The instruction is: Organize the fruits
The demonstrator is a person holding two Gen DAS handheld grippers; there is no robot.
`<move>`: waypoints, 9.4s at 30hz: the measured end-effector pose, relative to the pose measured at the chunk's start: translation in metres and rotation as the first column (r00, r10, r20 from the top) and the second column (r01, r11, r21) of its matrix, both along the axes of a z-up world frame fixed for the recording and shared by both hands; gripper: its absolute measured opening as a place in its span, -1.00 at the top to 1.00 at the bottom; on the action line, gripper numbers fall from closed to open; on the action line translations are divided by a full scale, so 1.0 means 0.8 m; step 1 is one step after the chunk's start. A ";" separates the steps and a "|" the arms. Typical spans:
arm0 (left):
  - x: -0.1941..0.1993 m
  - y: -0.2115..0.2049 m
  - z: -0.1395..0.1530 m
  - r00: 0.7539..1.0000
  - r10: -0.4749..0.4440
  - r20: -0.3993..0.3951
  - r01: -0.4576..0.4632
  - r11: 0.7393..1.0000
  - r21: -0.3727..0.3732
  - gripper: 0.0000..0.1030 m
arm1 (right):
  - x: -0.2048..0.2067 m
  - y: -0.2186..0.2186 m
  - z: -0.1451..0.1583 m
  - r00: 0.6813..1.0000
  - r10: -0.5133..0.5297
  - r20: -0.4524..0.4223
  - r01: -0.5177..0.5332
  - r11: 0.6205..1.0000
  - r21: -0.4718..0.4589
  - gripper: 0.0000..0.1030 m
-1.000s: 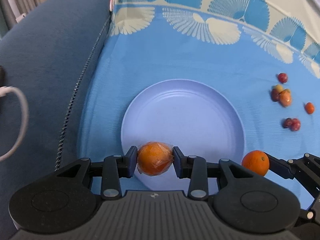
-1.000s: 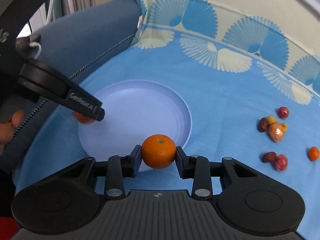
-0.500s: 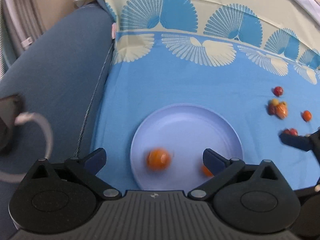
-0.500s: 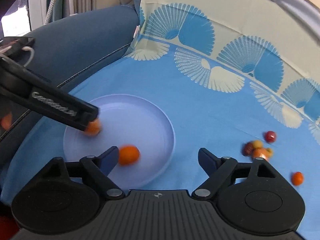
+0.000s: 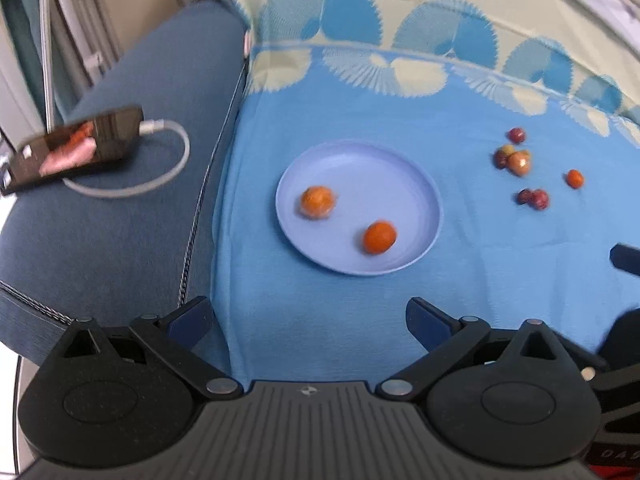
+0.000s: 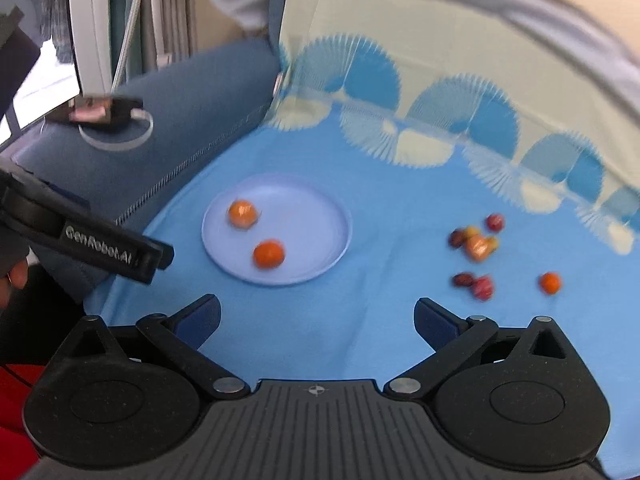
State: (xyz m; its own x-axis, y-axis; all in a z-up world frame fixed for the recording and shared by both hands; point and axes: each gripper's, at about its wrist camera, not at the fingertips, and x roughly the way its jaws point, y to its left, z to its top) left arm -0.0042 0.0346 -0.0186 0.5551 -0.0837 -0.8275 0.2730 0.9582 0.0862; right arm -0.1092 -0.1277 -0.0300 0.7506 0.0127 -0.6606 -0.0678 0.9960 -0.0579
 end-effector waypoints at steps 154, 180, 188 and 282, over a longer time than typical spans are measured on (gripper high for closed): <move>-0.033 -0.129 -0.036 0.936 -0.346 -0.062 0.328 0.923 -0.199 0.49 | -0.046 -0.134 -0.022 0.964 -0.258 0.069 0.236 0.942 0.238 0.38; -0.109 -0.036 0.032 0.960 -0.228 0.162 0.259 0.943 -0.209 0.63 | -0.094 -0.048 0.015 0.978 -0.125 0.169 0.101 0.984 0.146 0.38; -0.054 -0.012 0.027 0.990 -0.073 0.117 0.100 0.965 -0.243 0.98 | -0.075 -0.067 0.014 0.973 -0.160 0.164 0.129 0.974 0.187 0.38; -0.104 -0.022 0.078 0.981 -0.129 0.144 0.161 0.957 -0.242 0.58 | -0.140 -0.046 0.065 0.918 -0.089 0.386 -0.002 0.974 0.229 0.38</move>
State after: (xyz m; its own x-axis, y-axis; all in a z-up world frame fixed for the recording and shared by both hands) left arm -0.0876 0.0169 0.0436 0.6195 -0.3673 -0.6938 0.4131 0.9040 -0.1097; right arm -0.2210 -0.1644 0.0223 0.9510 0.0848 -0.2973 -0.0413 0.9879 0.1497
